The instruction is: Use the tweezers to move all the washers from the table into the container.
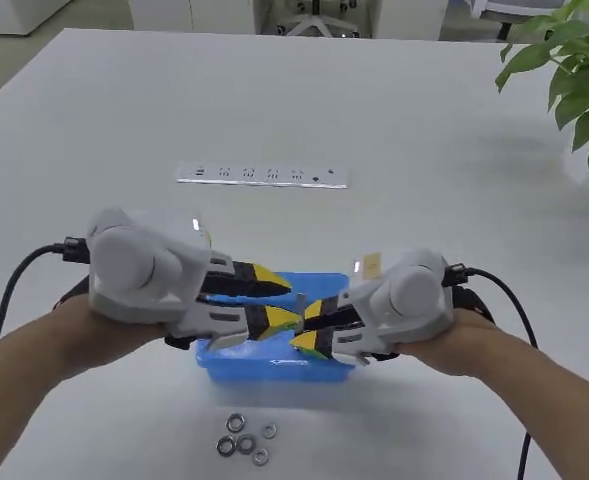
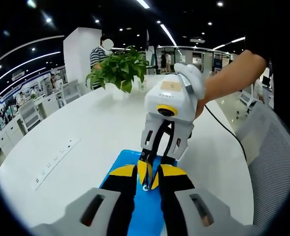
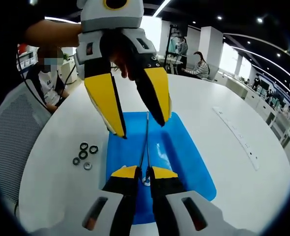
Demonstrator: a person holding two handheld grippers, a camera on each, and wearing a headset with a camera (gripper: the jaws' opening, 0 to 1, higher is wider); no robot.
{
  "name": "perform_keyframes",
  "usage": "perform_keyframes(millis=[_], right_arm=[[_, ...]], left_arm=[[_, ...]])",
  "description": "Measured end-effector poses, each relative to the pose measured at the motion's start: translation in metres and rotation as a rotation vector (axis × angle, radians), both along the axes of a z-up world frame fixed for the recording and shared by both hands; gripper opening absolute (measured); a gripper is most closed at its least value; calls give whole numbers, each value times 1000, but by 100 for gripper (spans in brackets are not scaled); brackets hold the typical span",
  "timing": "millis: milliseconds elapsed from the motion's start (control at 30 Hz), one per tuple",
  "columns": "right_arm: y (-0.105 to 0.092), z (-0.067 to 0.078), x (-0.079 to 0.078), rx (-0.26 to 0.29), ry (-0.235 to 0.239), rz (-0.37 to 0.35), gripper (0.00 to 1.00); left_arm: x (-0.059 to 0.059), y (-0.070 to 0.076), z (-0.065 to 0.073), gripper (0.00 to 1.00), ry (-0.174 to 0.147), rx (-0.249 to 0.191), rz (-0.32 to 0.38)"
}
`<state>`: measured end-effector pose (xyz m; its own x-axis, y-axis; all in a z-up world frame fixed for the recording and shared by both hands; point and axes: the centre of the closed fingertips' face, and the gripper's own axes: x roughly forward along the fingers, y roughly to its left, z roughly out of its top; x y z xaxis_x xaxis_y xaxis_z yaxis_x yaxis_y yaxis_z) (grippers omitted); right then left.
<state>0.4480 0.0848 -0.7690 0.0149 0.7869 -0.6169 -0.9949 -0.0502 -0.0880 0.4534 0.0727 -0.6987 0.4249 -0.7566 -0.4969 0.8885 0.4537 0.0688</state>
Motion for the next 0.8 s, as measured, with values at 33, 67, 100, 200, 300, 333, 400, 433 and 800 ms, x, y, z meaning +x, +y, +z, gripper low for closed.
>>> perform_keyframes(millis=[33,67,100,200,300,333,400,433,800], right_arm=[[0,0,0,0,-1,1,11],[0,1,0,-1,-2,3,11],[0,0,0,-2,-3,5,11],[0,0,0,-2,-7,10,11],[-1,0,0,0,-9,13,11],[-1,0,0,-1,-10,15,11],[-1,0,0,-1,-14,20,11],[-1,0,-1,-1,-15,22,11],[0,-1,0,-8,-17,16,13]], left_arm=[[0,-1,-1,21,3,1,-5],[0,-3,-2,20,6,0,-14],[1,-4,-3,19,8,1,-16],[1,-8,-8,15,15,10,-32],[1,-11,-9,12,18,9,-46],[1,-13,-8,12,17,7,-50],[1,-15,-8,11,19,-1,-59],[1,-15,-8,10,20,-2,-63],[1,-14,-7,6,12,14,-68]])
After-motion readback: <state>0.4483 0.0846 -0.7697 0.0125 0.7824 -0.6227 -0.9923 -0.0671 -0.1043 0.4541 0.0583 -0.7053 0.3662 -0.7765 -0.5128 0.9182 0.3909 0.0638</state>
